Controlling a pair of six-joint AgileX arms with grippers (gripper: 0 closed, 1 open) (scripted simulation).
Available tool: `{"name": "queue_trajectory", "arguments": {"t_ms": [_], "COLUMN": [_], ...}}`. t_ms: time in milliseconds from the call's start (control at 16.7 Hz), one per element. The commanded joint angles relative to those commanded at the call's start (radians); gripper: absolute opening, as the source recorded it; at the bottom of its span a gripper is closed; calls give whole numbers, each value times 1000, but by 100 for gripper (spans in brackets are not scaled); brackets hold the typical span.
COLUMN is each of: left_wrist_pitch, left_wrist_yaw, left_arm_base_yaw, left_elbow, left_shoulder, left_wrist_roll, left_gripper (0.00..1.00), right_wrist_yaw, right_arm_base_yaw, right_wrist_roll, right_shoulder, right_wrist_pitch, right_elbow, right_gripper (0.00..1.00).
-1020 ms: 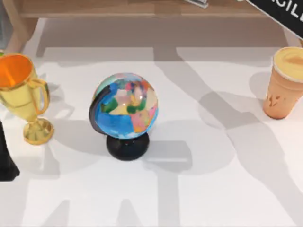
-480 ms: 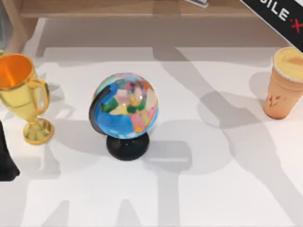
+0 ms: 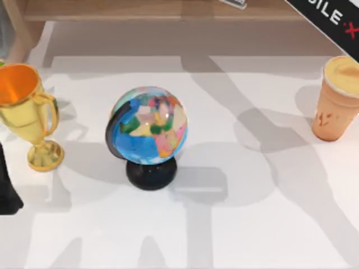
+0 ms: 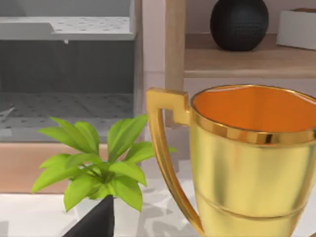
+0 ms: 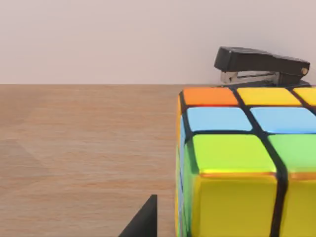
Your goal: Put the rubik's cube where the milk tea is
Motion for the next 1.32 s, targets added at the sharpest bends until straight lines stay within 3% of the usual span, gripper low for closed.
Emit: {"name": "queue_trajectory", "arguments": {"t_ms": [420, 1020, 1320], "left_wrist_pitch": [0, 0, 0], "left_wrist_yaw": [0, 0, 0], "left_arm_base_yaw": [0, 0, 0], "left_elbow": [0, 0, 0], "left_shoulder": [0, 0, 0], "left_wrist_roll": [0, 0, 0], "left_gripper": [100, 100, 100], "right_wrist_yaw": [0, 0, 38], "right_arm_base_yaw": [0, 4, -26], "right_wrist_roll": [0, 3, 47], "right_shoulder": [0, -2, -16], "right_wrist_pitch": [0, -2, -104], "right_elbow": [0, 2, 50], "right_gripper": [2, 0, 0]}}
